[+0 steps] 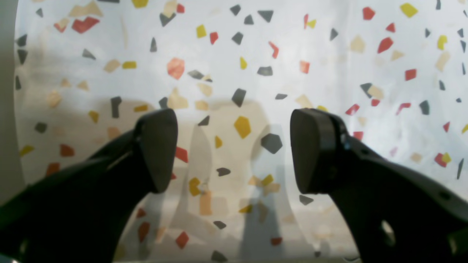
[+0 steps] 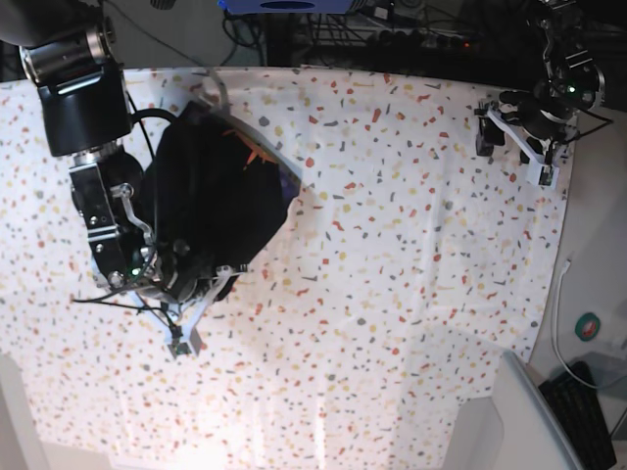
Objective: Layout the t-shirt on the table in an organized manner, then fold the t-shirt properly
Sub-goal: 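Lower the left gripper onto the bundle edge beside the right gripper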
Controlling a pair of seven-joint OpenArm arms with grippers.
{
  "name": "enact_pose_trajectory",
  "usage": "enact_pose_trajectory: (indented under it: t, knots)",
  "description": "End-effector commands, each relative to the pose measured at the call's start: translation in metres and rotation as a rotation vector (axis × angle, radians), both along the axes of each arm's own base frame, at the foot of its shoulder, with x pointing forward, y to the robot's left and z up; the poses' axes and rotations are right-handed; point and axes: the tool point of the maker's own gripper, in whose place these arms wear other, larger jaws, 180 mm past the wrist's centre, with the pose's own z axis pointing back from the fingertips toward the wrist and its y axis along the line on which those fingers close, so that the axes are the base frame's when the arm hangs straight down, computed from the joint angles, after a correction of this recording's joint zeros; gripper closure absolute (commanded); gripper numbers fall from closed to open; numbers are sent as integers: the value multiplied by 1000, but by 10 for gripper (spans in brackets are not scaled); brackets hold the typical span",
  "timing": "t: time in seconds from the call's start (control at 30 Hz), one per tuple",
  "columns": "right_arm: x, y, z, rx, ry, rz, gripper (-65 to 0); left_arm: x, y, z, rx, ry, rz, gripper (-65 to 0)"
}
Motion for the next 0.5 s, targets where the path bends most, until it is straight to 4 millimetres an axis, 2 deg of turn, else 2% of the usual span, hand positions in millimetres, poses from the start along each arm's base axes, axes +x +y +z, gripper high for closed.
enact_pose_trajectory:
  t: [0.0,0.07,0.1,0.17,0.23,0.3,0.33,0.4,0.47]
  knots:
    - [14,0,22,16,-72,-4,0,10,1,11,4,-46,-14,-456]
    - [12,2,26,19,-78,1,0,14,-6,11,-4,-50,-30,-456]
    - [11,3,25,19,-78,2,0,22,-16,11,-17,-60,-51,-456]
    - [11,2,24,20,-76,1,0,45,-42,15,-48,-96,-104,-454]
    - [10,2,24,19,-73,-1,0,71,-86,20,-101,-135,-188,-438]
    - [9,1,23,18,-71,-4,0,96,-132,28,-148,-173,-284,-362]
    - [10,0,23,17,-70,-13,0,106,-156,31,-175,-184,-332,-304]
    - [10,-4,22,13,-68,-35,0,123,-202,32,-228,-188,-416,-166]
    - [6,-4,20,13,-64,-37,0,134,-239,25,-272,-156,-480,-16]
